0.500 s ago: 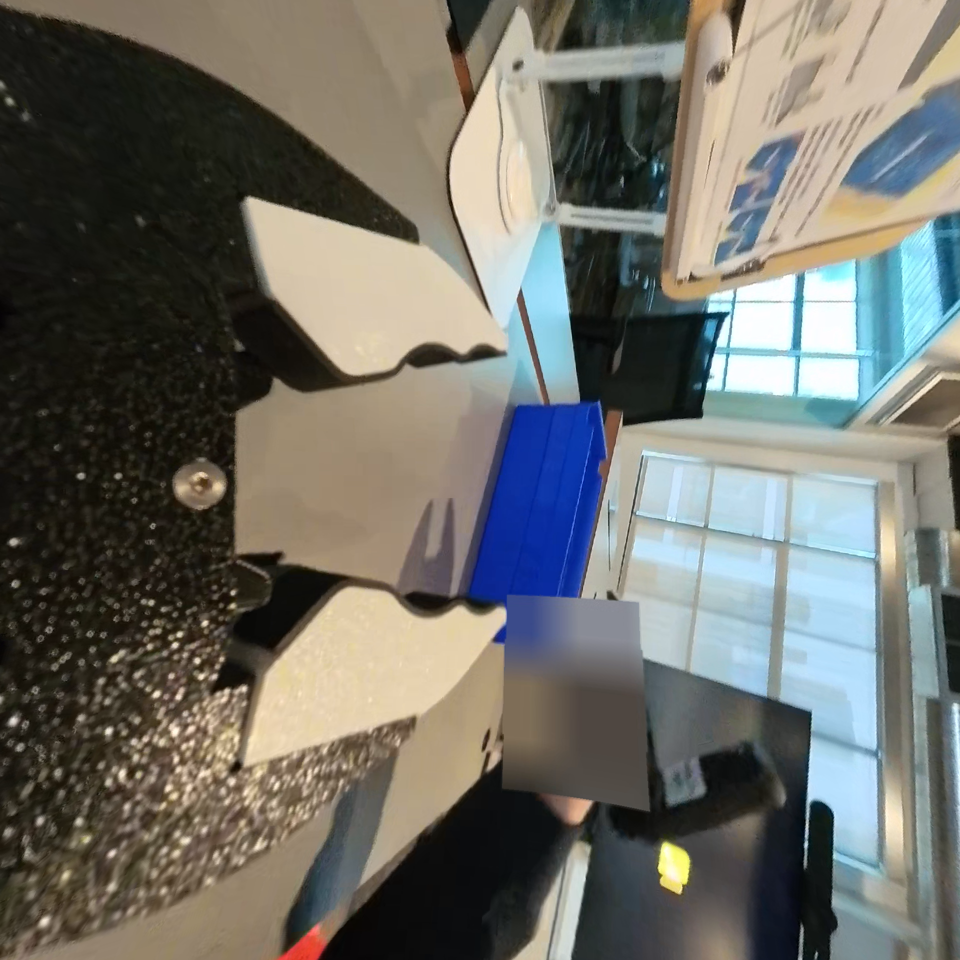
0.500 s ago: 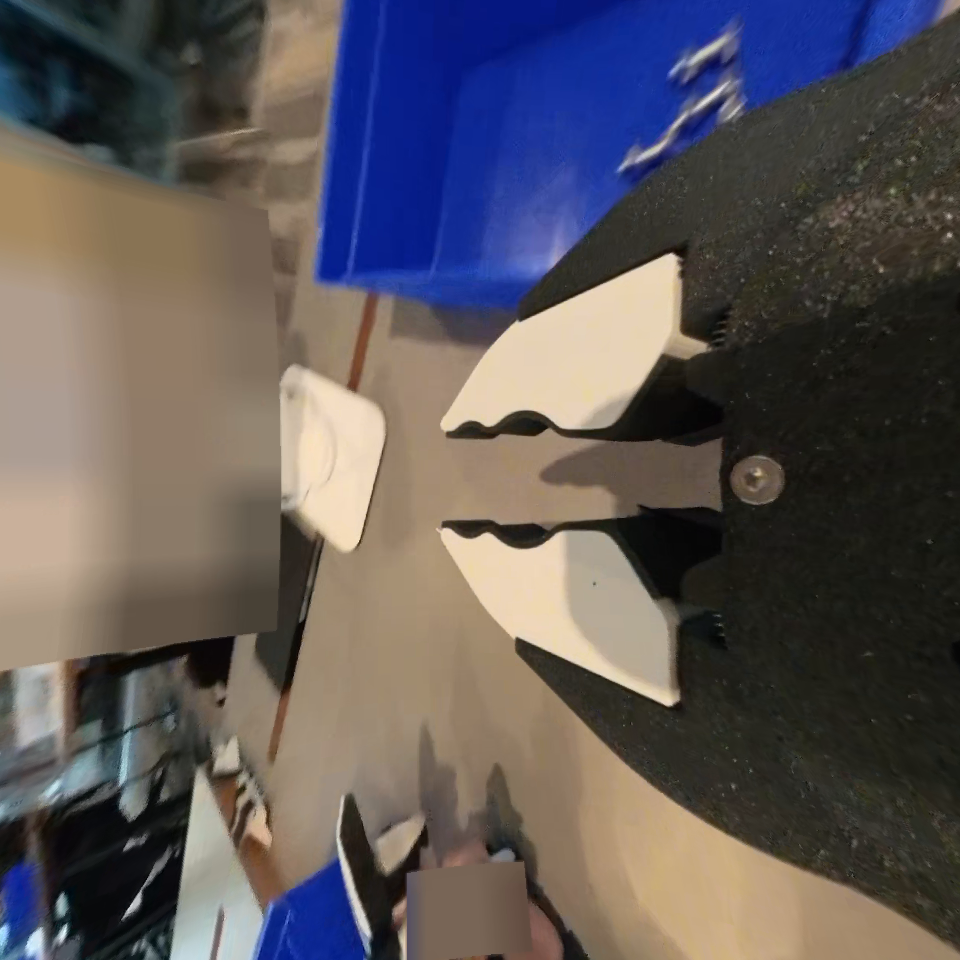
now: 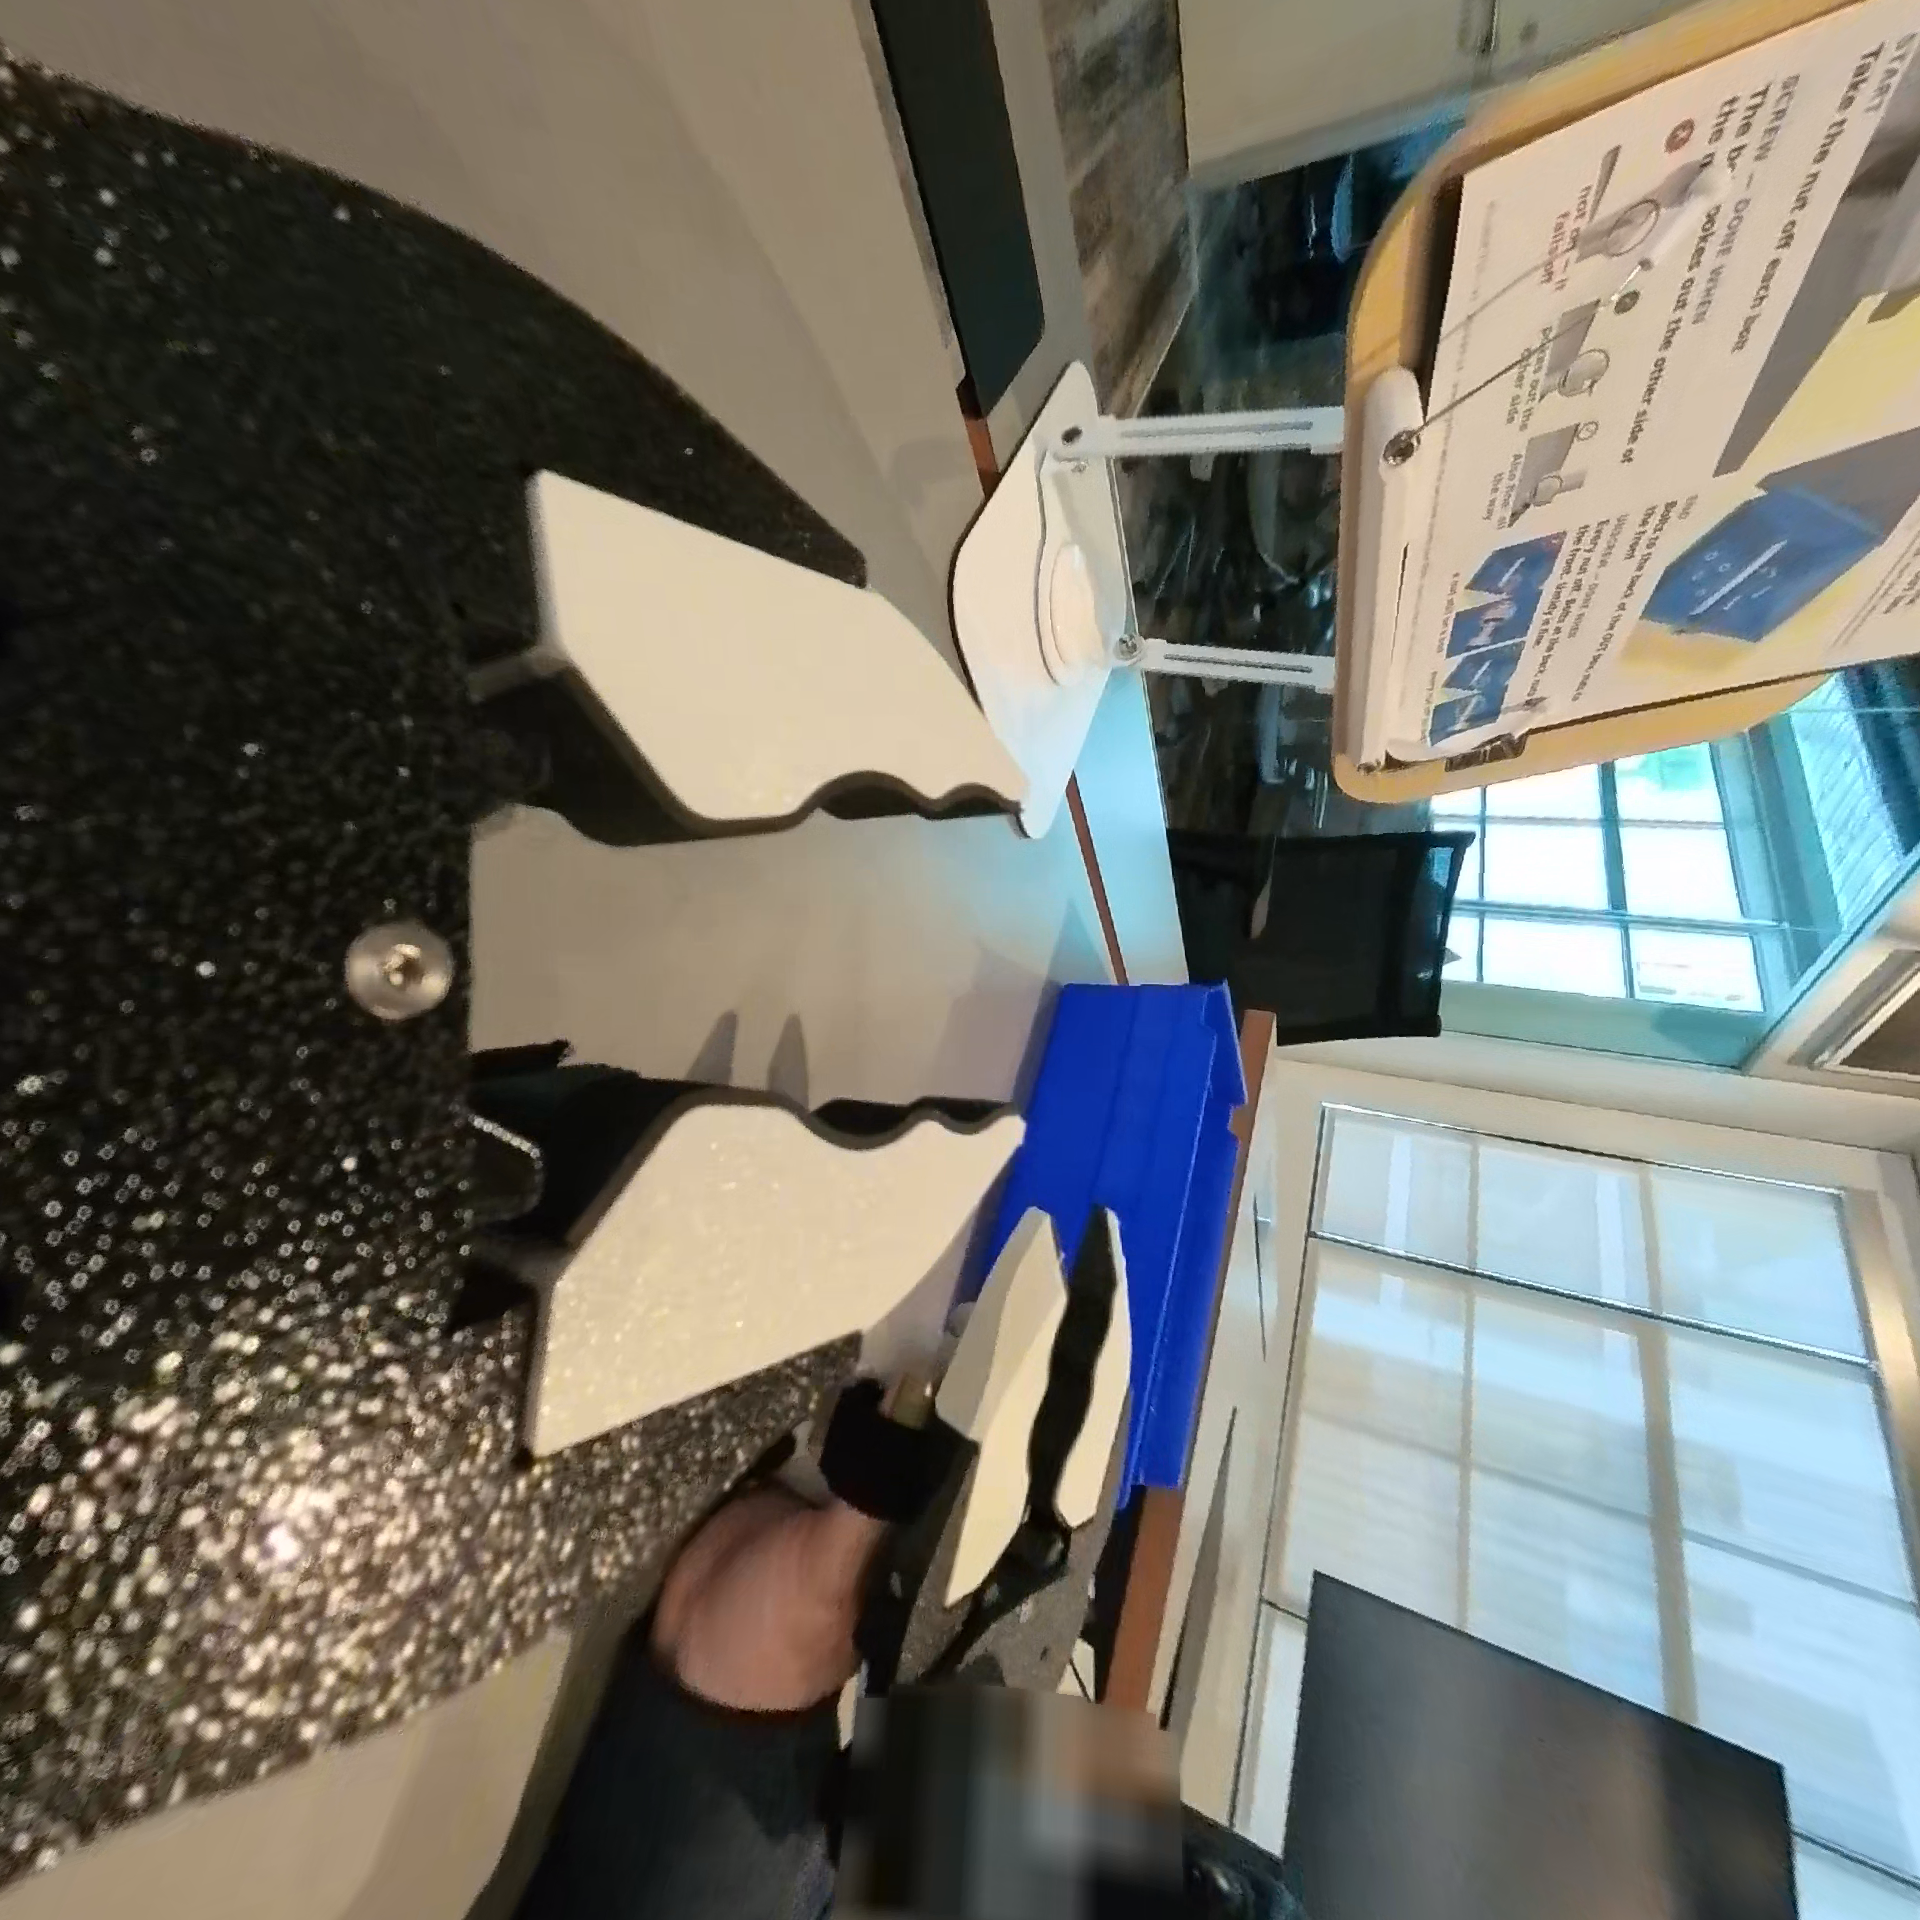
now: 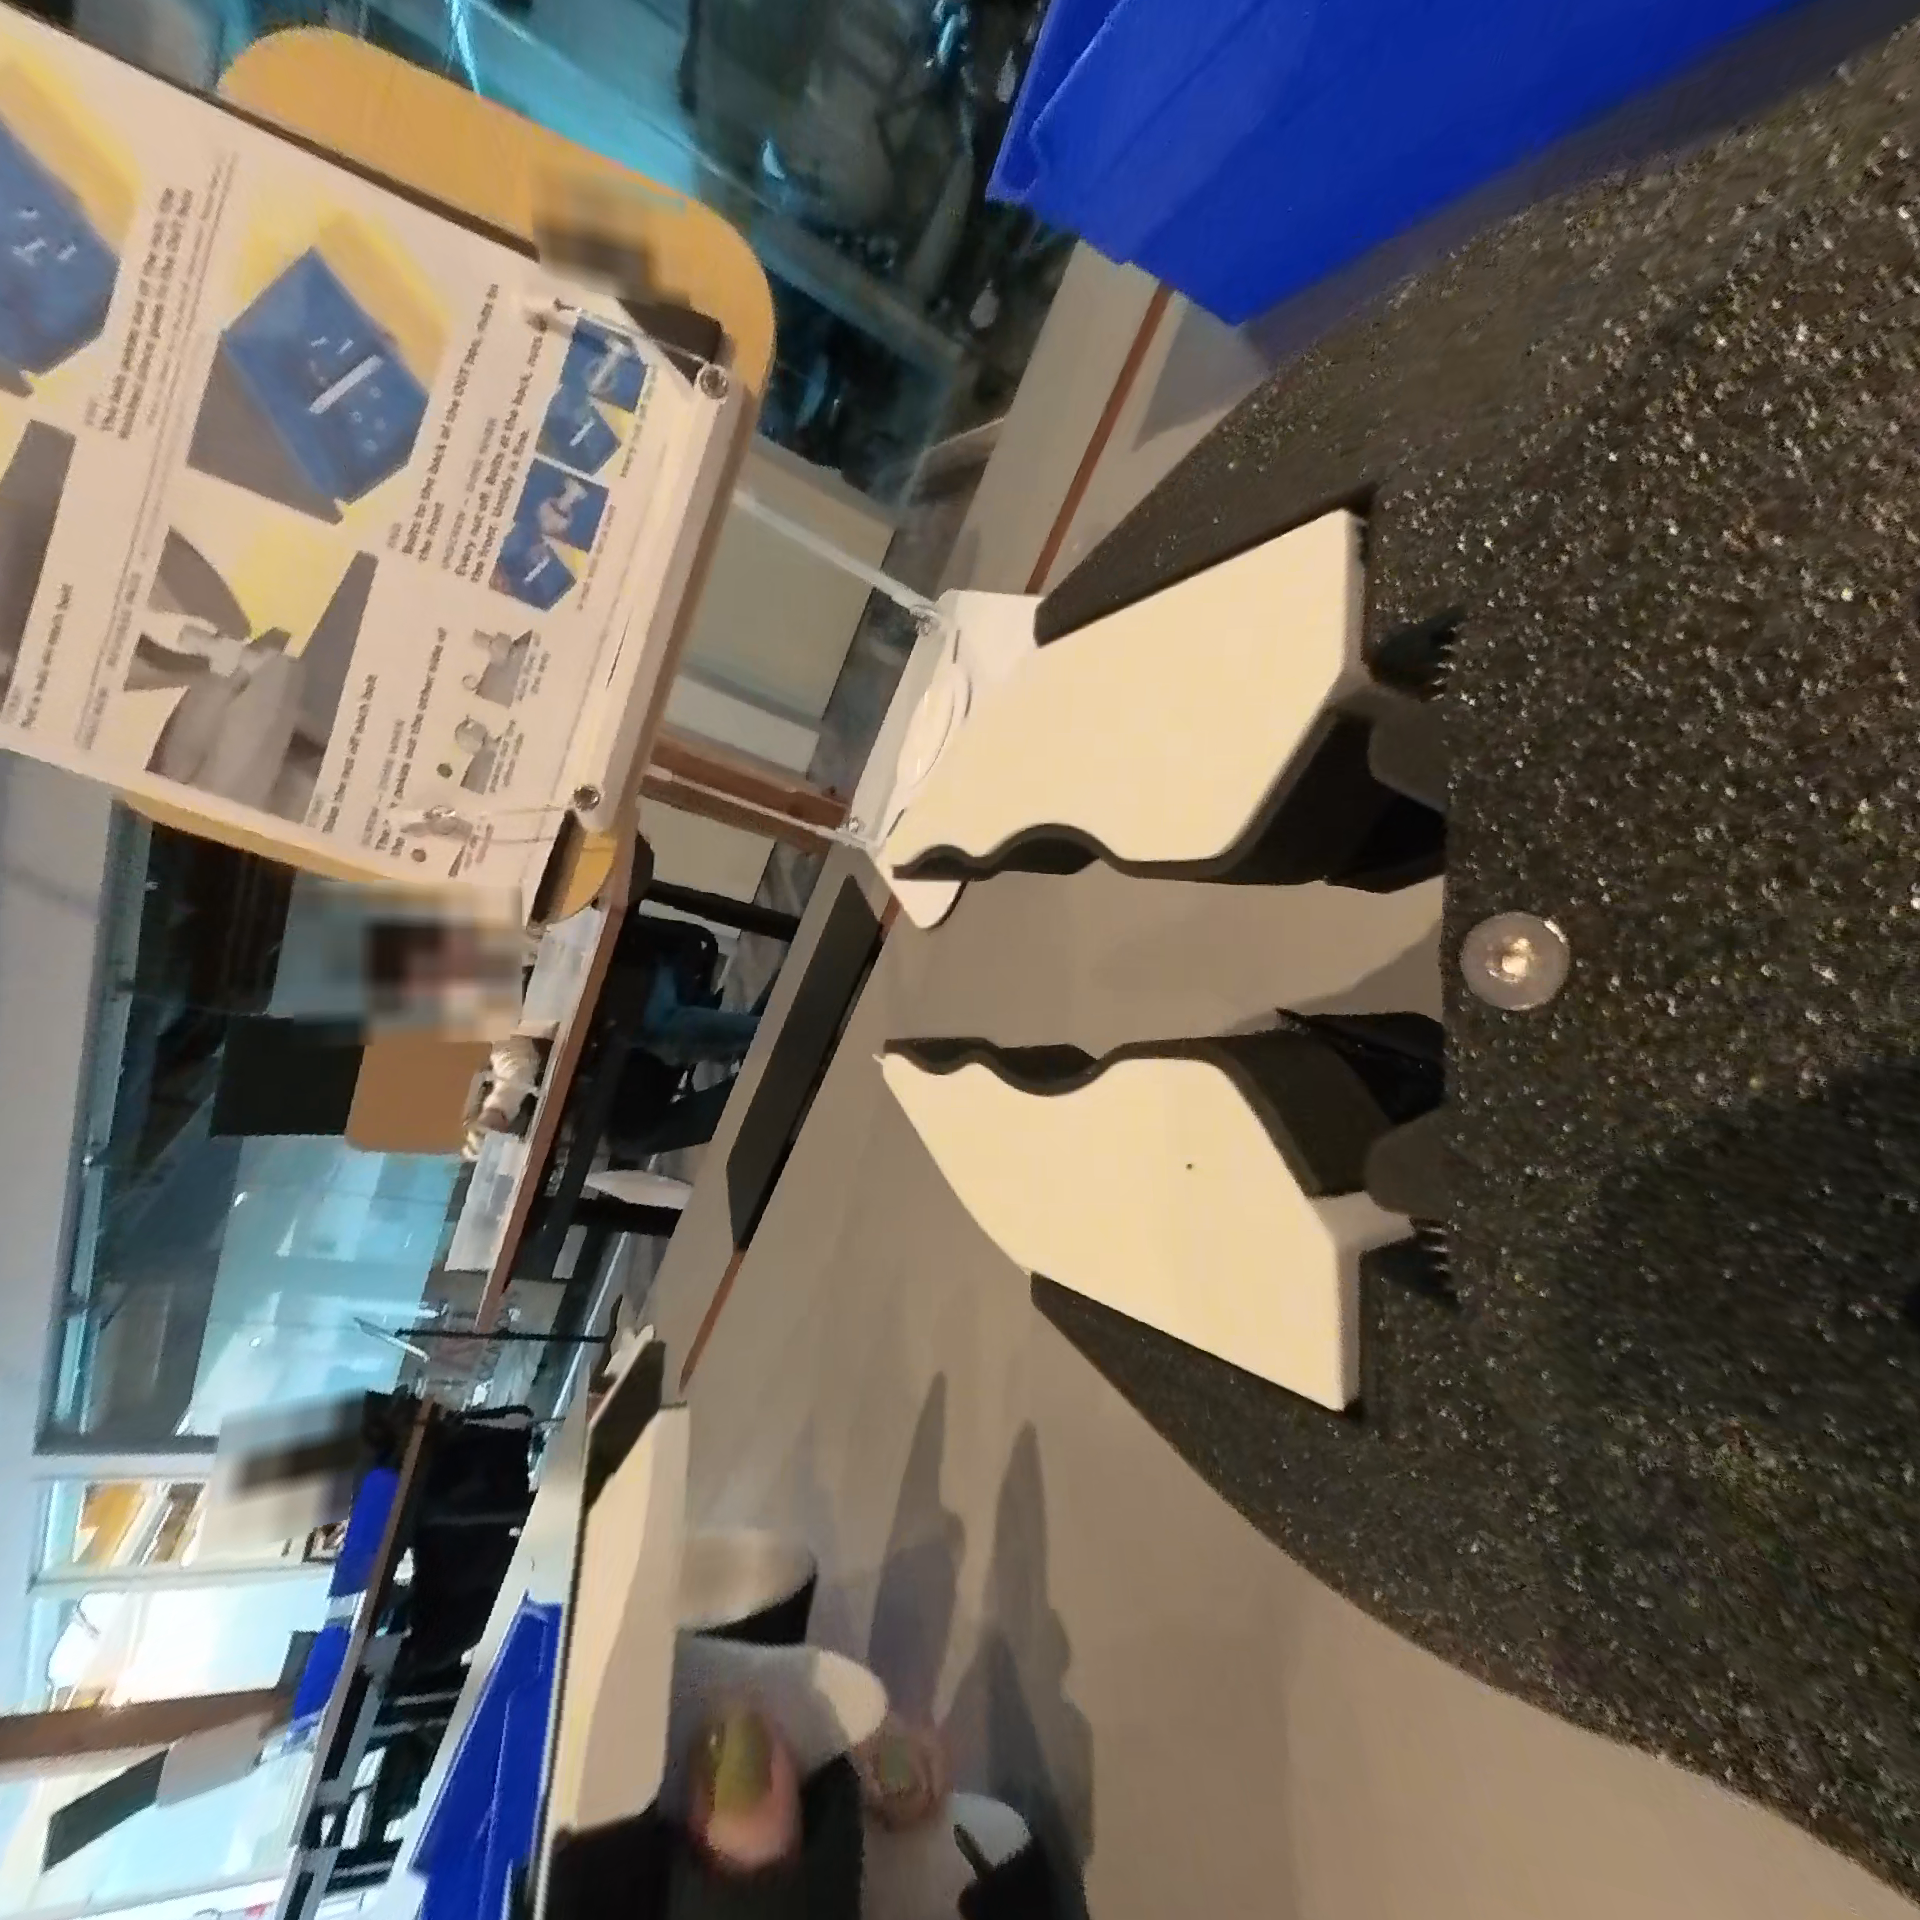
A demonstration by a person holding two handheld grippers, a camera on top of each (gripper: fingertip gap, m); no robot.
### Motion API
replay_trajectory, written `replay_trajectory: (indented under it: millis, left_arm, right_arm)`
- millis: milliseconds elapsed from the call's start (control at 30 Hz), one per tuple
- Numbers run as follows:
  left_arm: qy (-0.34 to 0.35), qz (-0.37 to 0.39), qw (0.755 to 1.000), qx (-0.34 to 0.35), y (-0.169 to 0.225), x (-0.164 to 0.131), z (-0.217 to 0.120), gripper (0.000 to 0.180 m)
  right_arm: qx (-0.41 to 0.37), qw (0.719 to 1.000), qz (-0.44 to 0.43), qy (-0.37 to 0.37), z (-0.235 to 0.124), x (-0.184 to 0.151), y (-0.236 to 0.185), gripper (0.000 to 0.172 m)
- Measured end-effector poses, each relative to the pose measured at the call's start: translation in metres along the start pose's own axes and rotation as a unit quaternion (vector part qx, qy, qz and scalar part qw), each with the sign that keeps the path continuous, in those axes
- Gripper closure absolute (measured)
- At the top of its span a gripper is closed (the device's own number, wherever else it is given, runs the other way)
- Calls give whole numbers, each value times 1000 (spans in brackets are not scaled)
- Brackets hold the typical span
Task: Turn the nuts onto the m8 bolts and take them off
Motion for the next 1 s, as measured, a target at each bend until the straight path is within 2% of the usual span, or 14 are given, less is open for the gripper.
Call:
replay_trajectory:
  millis: [100, 167, 200, 300, 367, 433, 500, 567, 633, 767, 833, 900, 933, 1000]
  left_arm:
    - [-13, 25, 1000, 10, 0, 1, -1, 126]
    - [-27, 53, 998, 32, -3, 9, -5, 117]
    - [-39, 72, 996, 47, -5, 16, -9, 107]
    - [-84, 79, 987, 112, -13, 40, -30, 51]
    - [-115, 60, 984, 124, -6, 48, -53, 48]
    - [-142, 74, 974, 161, -4, 57, -80, 50]
    - [-187, 98, 953, 220, -11, 61, -109, 54]
    - [-224, 94, 926, 289, -23, 64, -138, 55]
    - [-251, 75, 909, 325, -30, 61, -160, 58]
    - [-267, 51, 893, 359, -38, 58, -191, 75]
    - [-297, 32, 880, 369, -38, 51, -205, 88]
    - [-325, -4, 872, 366, -33, 43, -215, 117]
    - [-331, -31, 872, 360, -30, 40, -218, 121]
    - [-329, -67, 873, 354, -29, 38, -222, 113]
  right_arm:
    - [5, 1000, 9, 7, -1, 1, 0, 145]
    - [11, 1000, 18, 13, -2, 2, 1, 145]
    - [15, 1000, 23, 15, -2, 2, 1, 146]
    - [23, 999, 32, 25, -4, 4, 1, 146]
    - [29, 998, 40, 33, -5, 6, 0, 146]
    - [36, 997, 51, 39, -6, 7, 0, 146]
    - [43, 996, 64, 47, -7, 8, 1, 146]
    - [48, 994, 78, 51, -8, 9, 1, 146]
    - [51, 993, 88, 54, -8, 10, 1, 146]
    - [54, 993, 93, 56, -9, 10, 1, 146]
    - [55, 992, 96, 57, -10, 11, 1, 146]
    - [56, 992, 98, 59, -10, 11, 1, 146]
    - [56, 992, 100, 59, -11, 11, 1, 146]
    - [58, 991, 103, 59, -11, 11, 1, 146]
Point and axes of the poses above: each gripper's, where its closed fingertips meet, z out along the fingers, x out of its top, y = z × x across the jaws, the point moved 1 cm from there along -z, back along the fingers, and after that the axes turned 6 degrees about -z, right-handed, at the moved point
